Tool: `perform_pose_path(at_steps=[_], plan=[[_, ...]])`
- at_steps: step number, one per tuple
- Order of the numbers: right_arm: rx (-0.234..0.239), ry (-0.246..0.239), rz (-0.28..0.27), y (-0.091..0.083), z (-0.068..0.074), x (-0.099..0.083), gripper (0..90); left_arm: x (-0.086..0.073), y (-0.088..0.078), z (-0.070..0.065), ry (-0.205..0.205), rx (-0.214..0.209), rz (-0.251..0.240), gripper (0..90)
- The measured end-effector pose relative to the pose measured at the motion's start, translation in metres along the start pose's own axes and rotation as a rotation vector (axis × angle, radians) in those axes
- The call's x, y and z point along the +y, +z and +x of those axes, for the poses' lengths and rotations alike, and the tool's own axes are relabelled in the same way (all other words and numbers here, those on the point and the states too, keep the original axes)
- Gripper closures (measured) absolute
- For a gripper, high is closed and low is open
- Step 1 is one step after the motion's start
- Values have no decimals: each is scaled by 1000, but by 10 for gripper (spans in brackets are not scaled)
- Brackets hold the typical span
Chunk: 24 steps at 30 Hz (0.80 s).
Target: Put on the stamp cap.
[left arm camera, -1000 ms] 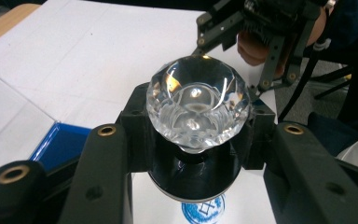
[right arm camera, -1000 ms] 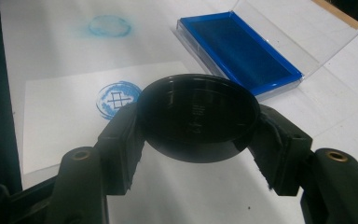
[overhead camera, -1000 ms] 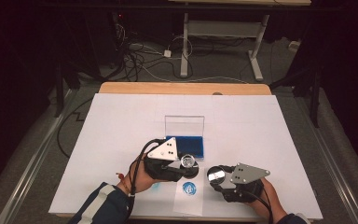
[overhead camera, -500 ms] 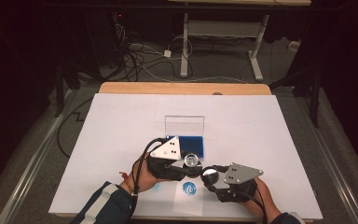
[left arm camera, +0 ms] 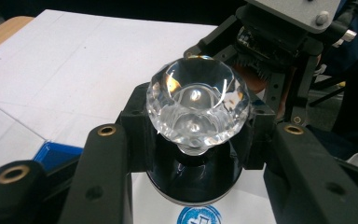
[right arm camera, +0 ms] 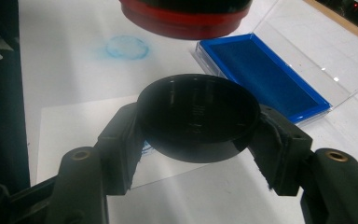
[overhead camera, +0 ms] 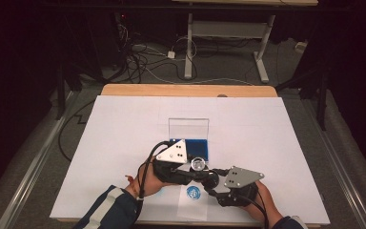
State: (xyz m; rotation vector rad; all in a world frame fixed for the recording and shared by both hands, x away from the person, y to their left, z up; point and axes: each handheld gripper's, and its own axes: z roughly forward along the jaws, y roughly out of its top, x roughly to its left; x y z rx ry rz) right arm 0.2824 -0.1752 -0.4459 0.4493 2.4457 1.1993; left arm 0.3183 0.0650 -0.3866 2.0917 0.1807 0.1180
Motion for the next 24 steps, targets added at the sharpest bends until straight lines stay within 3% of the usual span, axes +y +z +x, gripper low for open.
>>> perform_pose_path(at_steps=[9, 24], plan=[[14, 12, -23, 6, 4, 6, 387, 1, 9, 0, 4, -29, -18, 547], [28, 57, -65, 6, 3, 8, 387, -7, 20, 0, -6, -24, -25, 547]])
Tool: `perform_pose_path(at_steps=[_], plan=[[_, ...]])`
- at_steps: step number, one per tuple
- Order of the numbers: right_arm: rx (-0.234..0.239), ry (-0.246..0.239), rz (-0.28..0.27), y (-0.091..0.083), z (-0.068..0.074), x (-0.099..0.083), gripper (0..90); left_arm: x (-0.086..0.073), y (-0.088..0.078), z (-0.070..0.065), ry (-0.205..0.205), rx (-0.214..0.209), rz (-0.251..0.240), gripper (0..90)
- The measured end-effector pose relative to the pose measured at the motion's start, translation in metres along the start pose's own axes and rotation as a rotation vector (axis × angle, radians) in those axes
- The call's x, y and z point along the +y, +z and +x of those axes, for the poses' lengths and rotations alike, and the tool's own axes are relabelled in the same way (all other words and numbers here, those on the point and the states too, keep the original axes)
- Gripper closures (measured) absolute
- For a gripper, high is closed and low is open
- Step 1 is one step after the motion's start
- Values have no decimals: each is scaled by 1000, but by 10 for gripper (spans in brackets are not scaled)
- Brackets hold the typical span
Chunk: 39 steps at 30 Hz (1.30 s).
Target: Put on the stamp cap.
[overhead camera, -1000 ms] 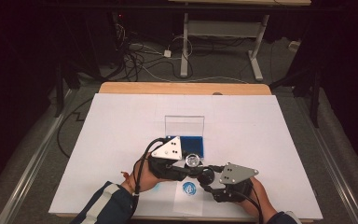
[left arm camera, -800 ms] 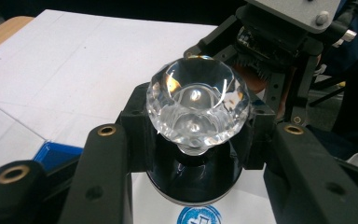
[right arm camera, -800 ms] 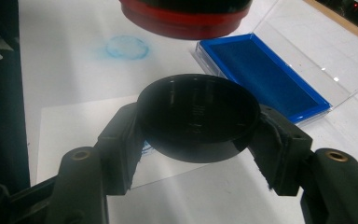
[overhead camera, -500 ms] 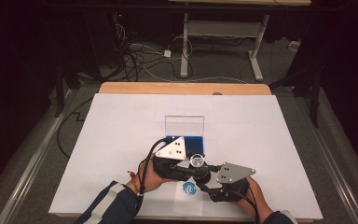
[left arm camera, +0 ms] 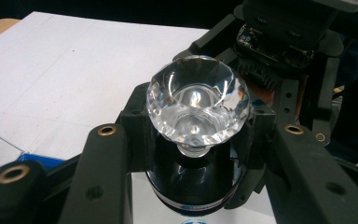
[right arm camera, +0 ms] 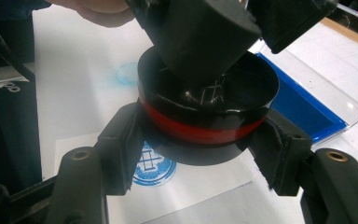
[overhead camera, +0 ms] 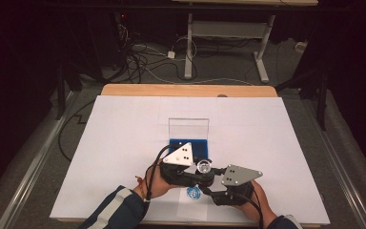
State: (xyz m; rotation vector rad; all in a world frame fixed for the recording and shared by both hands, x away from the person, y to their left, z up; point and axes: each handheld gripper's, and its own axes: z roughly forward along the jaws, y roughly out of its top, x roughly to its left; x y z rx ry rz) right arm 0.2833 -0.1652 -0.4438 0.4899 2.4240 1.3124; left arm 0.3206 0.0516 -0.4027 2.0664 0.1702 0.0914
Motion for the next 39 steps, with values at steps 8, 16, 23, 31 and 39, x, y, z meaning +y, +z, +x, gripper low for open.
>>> perform_pose_path(at_steps=[8, 16, 23, 31, 39], plan=[[-3, 9, -15, -1, -1, 0, 387, -2, 1, -1, 3, 4, -20, 546], [3, 17, -18, -2, -1, -1, 387, -3, 3, -2, 10, 8, -19, 547], [13, 37, -22, -2, -3, -2, 388, -3, 5, -4, 14, 16, -20, 548], [15, 42, -32, -4, -3, -2, 389, -3, 5, -6, 24, 17, -21, 550], [20, 45, -44, -6, -4, -2, 388, -2, 3, -5, 25, 15, -26, 553]])
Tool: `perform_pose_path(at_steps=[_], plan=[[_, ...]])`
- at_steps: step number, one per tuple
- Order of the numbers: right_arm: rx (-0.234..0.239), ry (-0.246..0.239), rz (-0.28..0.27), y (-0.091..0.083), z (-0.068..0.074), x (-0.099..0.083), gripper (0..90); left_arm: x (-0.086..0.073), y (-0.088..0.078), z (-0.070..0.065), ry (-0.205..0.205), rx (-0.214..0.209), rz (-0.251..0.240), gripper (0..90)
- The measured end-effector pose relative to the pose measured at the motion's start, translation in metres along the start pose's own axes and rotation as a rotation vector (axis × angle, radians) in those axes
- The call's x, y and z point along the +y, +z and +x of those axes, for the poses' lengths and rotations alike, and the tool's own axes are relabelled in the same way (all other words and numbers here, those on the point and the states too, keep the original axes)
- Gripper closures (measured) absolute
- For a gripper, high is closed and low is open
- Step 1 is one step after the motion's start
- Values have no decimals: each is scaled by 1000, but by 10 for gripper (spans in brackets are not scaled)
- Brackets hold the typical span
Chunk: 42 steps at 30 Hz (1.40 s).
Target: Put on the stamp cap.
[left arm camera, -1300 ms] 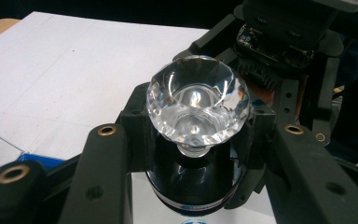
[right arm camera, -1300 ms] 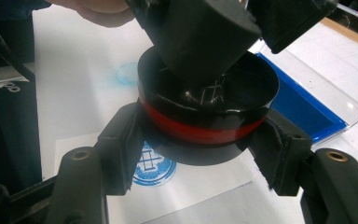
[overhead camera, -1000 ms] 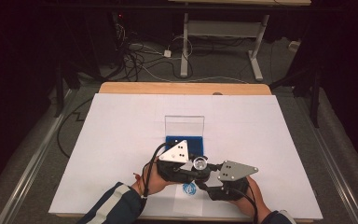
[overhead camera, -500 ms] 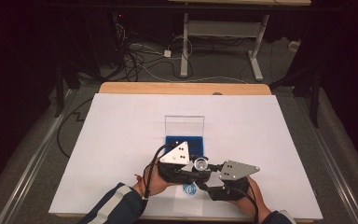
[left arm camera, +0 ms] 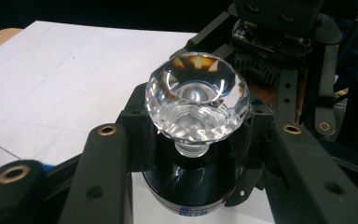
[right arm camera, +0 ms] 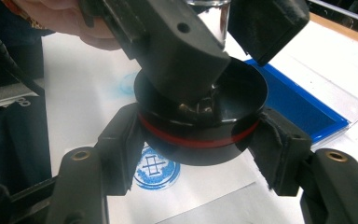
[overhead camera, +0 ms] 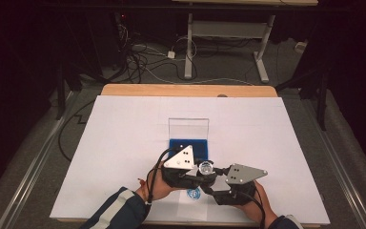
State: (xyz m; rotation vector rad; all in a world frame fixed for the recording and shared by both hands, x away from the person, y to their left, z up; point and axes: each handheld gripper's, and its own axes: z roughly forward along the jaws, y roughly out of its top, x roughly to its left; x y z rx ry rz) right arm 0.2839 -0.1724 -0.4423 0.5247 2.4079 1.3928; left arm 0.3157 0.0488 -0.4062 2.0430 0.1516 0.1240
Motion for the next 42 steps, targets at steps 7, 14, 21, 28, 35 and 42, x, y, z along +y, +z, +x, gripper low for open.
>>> perform_pose_path(at_steps=[7, 14, 21, 28, 35, 42], plan=[[9, -7, 1, 0, 1, 0, 388, 0, 1, -1, 4, -9, 2, 556], [27, -9, -22, -2, 0, 1, 390, 0, 2, -5, 22, 2, -2, 719], [10, -32, -15, -4, 2, 3, 389, 6, -3, -8, 43, -1, 2, 714], [-5, -43, 7, -3, 2, 3, 389, 3, 0, -7, 39, -12, 21, 696], [2, -36, -3, -4, 2, 2, 389, 0, 1, -5, 33, -23, -11, 702], [33, -28, -7, -4, 1, 2, 389, -5, 5, -6, 52, -24, -73, 721]])
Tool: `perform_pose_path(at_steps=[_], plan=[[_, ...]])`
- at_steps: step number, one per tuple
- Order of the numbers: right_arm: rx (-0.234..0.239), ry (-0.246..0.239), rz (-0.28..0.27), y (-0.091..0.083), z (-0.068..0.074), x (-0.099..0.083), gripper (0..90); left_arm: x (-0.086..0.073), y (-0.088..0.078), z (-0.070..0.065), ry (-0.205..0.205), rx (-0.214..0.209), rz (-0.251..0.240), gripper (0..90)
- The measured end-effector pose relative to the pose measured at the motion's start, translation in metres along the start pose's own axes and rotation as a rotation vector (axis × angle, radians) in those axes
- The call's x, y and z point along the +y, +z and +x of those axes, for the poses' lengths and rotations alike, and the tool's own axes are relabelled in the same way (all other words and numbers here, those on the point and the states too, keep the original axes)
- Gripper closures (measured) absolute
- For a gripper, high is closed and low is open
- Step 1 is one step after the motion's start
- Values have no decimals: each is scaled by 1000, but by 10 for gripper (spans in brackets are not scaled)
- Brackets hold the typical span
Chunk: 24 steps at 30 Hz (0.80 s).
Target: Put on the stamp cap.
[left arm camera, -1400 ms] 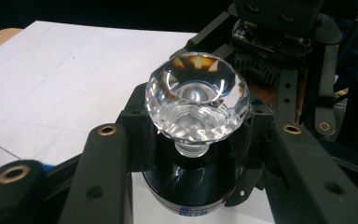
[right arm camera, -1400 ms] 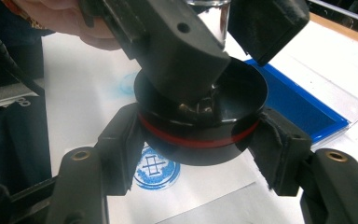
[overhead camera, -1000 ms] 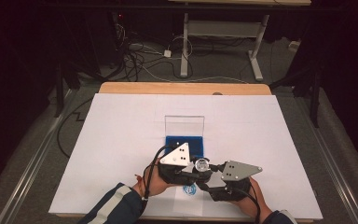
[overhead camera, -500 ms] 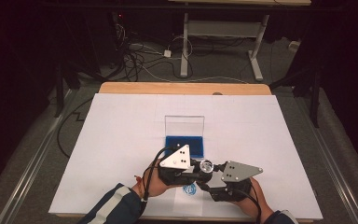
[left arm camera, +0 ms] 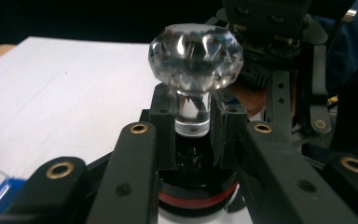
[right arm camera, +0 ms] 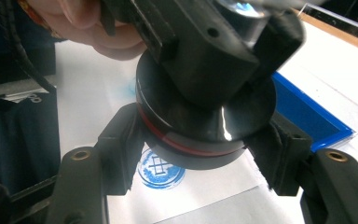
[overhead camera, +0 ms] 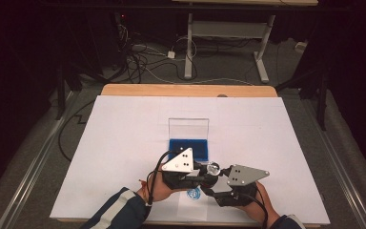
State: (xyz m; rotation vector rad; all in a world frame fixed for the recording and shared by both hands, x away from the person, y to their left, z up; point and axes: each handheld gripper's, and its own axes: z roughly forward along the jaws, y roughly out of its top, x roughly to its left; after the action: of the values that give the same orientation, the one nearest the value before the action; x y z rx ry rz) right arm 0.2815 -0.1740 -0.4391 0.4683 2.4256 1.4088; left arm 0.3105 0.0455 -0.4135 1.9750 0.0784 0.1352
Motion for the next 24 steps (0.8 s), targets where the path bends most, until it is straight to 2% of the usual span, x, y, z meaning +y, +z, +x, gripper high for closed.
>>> perform_pose_path(at_steps=[1, 3, 9, 15, 17, 21, 24], plan=[[3, 6, -8, 0, 0, 0, 389, -1, 1, -1, 5, 7, -8, 721], [8, 10, -8, -2, -2, 0, 388, -4, 1, 0, -1, -9, -21, 721], [20, 37, -8, -3, -3, -2, 389, -7, -1, 1, 11, -9, -10, 721], [20, 41, 3, -2, -2, -3, 390, -7, -1, 0, 15, -9, -6, 720], [18, 40, 4, -3, -1, -2, 391, -8, -2, 1, 14, -21, -11, 721], [24, 54, -7, -4, -1, -1, 391, -7, -3, 2, 5, -28, -17, 722], [31, 62, -11, -5, -1, -1, 392, -9, -4, 4, -20, -46, -41, 722]])
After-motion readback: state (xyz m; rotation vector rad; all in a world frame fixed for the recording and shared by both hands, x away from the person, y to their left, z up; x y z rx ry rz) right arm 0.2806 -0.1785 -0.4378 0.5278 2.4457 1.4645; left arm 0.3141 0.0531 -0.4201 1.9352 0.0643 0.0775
